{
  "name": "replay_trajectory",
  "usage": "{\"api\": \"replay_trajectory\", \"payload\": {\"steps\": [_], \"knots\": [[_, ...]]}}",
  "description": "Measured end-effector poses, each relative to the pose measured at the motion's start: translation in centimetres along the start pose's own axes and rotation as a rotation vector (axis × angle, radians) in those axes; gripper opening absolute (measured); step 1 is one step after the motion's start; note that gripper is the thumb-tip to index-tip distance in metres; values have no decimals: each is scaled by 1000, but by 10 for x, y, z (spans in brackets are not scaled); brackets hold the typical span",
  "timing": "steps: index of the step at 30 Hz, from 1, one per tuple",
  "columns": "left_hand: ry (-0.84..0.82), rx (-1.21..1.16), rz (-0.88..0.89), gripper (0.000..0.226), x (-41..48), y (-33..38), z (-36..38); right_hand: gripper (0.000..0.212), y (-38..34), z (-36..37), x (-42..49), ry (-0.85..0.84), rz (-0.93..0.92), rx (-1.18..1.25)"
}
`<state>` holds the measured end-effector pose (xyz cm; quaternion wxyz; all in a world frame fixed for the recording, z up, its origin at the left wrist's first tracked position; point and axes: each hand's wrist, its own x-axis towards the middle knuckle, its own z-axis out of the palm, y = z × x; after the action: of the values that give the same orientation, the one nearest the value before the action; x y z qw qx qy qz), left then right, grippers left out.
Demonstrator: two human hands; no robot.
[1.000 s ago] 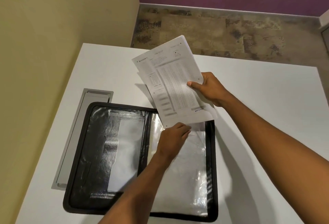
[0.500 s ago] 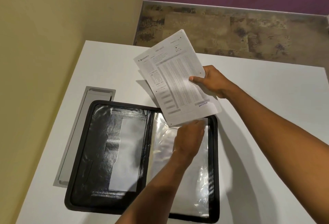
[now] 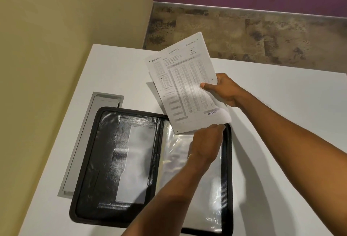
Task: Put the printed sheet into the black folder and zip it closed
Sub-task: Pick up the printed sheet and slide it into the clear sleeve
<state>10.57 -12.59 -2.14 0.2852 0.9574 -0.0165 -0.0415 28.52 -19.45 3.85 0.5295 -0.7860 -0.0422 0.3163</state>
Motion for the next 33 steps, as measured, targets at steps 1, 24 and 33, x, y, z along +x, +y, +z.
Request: {"api": "replay_trajectory", "payload": {"steps": [1,24,33], "knots": [[-6,12,1,10,1,1,0,41,2,2,1,-2,5,3],[-77,187,114,37,8,15,5,34,56,26,8,59,177,240],[-60,185,30,45,8,22,-2,31,63,31,14,93,204,200]]}}
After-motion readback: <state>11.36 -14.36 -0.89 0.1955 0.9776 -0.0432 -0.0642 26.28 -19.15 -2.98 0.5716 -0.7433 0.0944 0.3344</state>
